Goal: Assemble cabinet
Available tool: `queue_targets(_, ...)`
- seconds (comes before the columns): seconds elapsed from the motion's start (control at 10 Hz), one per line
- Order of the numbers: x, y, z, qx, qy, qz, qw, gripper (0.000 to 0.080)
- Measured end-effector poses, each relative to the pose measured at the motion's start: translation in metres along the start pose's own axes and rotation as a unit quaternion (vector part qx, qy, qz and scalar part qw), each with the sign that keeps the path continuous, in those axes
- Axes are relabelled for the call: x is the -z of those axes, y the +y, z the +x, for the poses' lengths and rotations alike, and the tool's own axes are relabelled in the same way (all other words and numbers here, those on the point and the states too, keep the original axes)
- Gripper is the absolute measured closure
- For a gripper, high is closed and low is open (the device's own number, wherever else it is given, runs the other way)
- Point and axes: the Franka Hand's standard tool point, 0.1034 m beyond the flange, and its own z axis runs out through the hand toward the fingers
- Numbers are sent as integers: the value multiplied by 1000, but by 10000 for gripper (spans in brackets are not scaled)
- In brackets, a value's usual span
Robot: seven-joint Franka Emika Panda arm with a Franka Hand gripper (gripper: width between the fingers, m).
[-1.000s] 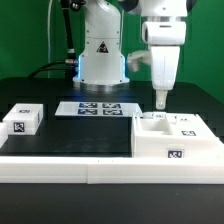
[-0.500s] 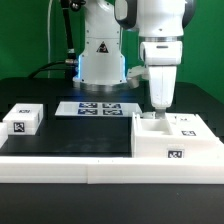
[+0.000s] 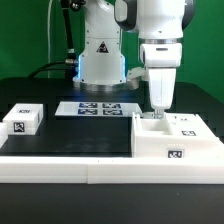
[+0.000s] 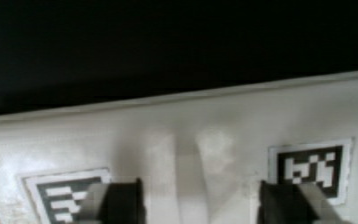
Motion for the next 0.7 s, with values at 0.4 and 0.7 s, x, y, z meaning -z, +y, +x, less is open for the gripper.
queue_targets(0.4, -2, -1, -1, -1, 0, 2, 1000, 732)
queue_targets(0.7, -2, -1, -1, -1, 0, 2, 1000, 731)
